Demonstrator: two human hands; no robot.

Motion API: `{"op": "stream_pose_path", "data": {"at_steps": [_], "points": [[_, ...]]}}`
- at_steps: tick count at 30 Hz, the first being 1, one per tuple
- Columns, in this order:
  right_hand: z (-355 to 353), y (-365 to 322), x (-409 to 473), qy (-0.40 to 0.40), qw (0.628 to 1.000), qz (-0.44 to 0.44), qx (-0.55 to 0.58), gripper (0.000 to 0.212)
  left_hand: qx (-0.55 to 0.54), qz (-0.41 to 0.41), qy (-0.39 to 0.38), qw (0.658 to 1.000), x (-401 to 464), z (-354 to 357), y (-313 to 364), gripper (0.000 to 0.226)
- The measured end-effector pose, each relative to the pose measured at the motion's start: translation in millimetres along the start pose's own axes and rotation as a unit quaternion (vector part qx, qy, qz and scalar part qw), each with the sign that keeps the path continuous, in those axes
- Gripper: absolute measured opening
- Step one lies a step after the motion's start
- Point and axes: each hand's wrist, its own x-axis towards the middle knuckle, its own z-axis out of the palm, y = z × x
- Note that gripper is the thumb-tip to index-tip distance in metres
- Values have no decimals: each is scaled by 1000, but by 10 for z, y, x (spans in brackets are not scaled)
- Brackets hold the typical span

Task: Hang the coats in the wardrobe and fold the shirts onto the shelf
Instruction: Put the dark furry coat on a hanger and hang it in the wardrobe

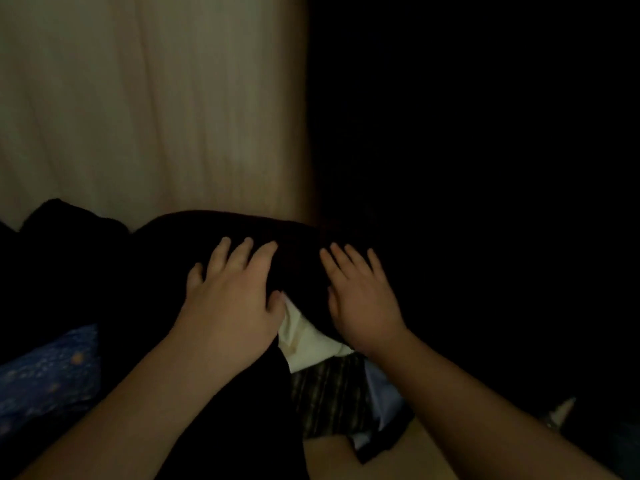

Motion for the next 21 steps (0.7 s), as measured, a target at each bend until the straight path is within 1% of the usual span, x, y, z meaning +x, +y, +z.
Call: {"op": "stream_pose_path", "data": {"at_steps": [3,7,9,12,14,18,21], "points": [[105,-268,-643,-30,997,24,63,63,13,36,-15,999,-338,236,124,72],[74,-394,-1540,-69,989,64,116,62,16,76,-76,994,-770,639,415,78],[-60,-326,-2037,-85,982,108,128,64,13,108,-108,988,-1007,808,638,79],[-422,-176,-2853,-102,971,184,112,70,5,163,-141,976,-1443,1000,1041,79],[-721,-122,-3469,-112,963,224,100,70,0,185,-170,968,-1813,1106,1352,81],[-1247,-90,-4949,-127,944,297,73,68,-31,229,-244,942,-2796,1233,2130,82],[-1580,-132,-6139,-120,910,393,53,67,-49,312,-289,904,-3686,1314,2798,81]]}}
